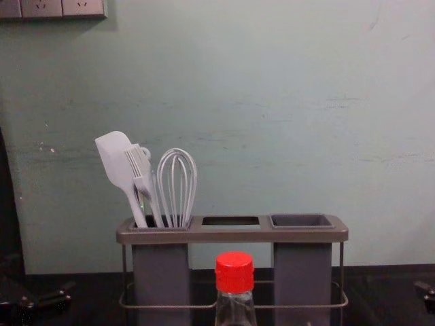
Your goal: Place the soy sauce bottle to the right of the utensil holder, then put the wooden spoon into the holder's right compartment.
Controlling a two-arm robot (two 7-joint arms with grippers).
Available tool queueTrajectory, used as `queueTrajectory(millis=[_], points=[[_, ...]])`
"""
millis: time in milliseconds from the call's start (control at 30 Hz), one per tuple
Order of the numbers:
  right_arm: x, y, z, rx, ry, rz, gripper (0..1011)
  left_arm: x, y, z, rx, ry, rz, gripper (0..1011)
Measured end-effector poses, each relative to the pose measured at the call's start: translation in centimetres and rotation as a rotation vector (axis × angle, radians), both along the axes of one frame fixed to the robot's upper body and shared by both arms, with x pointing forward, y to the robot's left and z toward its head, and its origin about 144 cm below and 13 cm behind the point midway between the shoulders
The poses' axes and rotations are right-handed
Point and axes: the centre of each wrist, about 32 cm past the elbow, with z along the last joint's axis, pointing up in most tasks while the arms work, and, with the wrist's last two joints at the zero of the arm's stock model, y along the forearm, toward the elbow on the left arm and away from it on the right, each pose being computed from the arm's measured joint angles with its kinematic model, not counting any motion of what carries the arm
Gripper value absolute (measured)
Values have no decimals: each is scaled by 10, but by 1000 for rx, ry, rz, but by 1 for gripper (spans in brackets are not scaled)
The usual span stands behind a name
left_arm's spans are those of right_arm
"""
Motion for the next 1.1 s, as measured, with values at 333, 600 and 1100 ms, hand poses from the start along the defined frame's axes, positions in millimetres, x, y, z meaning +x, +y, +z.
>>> queueTrajectory(millis=[333, 600, 1100], points=[[0, 0, 0, 0, 0, 0, 1002, 0, 0, 0, 0, 0, 0, 1005], [0, 0, 0, 0, 0, 0, 1002, 0, 0, 0, 0, 0, 0, 1005], [-11, -1, 11, 18, -62, 20, 1002, 0, 0, 0, 0, 0, 0, 1005]])
